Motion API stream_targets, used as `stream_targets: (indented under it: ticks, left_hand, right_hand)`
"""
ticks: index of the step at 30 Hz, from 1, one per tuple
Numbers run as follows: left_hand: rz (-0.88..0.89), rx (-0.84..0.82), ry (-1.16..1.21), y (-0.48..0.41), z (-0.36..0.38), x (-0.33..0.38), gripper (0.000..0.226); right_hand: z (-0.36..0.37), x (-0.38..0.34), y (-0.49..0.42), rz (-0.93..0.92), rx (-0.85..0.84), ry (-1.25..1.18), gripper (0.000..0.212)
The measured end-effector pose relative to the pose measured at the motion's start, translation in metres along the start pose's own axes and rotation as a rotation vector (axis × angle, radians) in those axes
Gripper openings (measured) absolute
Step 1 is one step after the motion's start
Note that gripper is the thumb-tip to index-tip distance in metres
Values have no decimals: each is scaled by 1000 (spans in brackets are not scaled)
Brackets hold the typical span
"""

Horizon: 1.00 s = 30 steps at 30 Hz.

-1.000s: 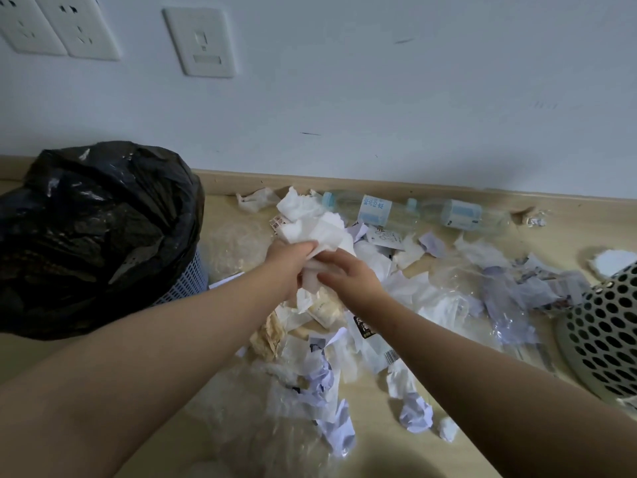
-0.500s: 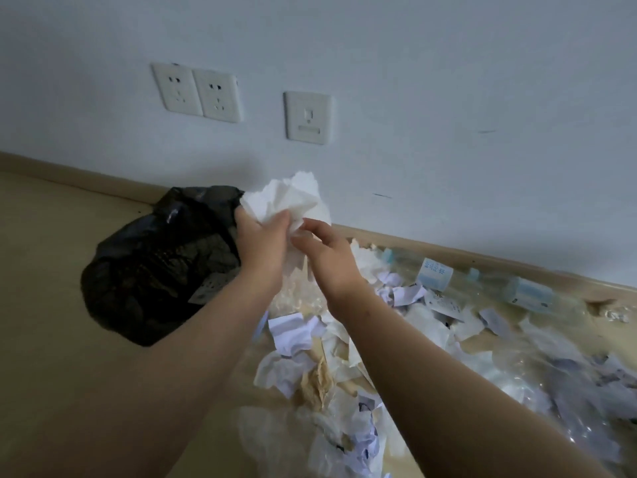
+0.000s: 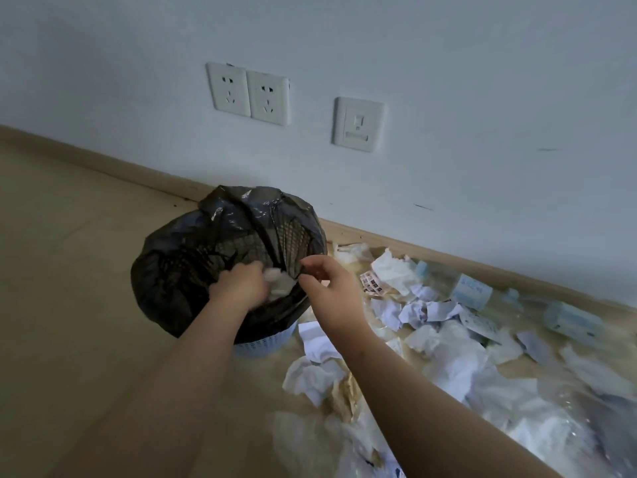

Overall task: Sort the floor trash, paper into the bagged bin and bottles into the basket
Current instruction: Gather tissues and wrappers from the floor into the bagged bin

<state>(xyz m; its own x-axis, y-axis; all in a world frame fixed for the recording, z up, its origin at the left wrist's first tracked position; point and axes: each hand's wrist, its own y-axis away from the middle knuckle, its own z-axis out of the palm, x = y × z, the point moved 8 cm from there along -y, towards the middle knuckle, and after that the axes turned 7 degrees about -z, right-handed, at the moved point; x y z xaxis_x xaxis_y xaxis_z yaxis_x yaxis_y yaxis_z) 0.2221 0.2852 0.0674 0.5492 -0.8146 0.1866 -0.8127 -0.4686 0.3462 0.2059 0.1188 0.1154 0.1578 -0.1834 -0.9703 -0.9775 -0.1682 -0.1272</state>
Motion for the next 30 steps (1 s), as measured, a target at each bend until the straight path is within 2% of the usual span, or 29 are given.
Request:
stream_targets:
  ticks: [1,2,6,9,12,14,17,18,19,21,23,27,29,30]
  left_hand:
    - [1,-72,17,1,7,1,41]
    - [14,-65,70,1,6,3,40]
    - [118,178,314,14,-32,19,31]
    - [317,295,484,44,-50,52,25]
    - [567,349,549,83,-50,94,20]
    - [722,260,591,102,-36,119,19]
    - [737,-160,672,112,15,137,21]
    - [705,-294,610,113,38,139,22]
    - [683,-377,440,112,63,137,22]
    - [684,-453,-52,114,112,124,30]
    - [650,-545,-377,116,153,97,45]
    - [637,-715,-729,133,209,43,100]
    - [694,-645,-805,139,214,37,104]
    - [727,-576,-763,140,213,38,92]
  right_hand:
    - [-2,1,0,6,7,-3,21]
    - [-4,4,-1,19,15,-3,21]
    - [-15,18,0,88,37,45,17]
    - [-28,31,4,138,61,68,17]
    - [-45,50,14,198,82,118,26]
    - [-58,69,24,256,98,150,27]
    - [-79,101,45,355,123,240,26]
    - [-86,112,52,381,114,291,26]
    - [-92,123,60,407,92,347,27]
    - [-100,143,78,453,9,452,28]
    - [-104,158,97,478,-96,541,31]
    - [-103,175,127,492,-219,656,35]
    - [-100,176,134,478,-283,689,36]
    - [-98,174,133,447,-346,727,36]
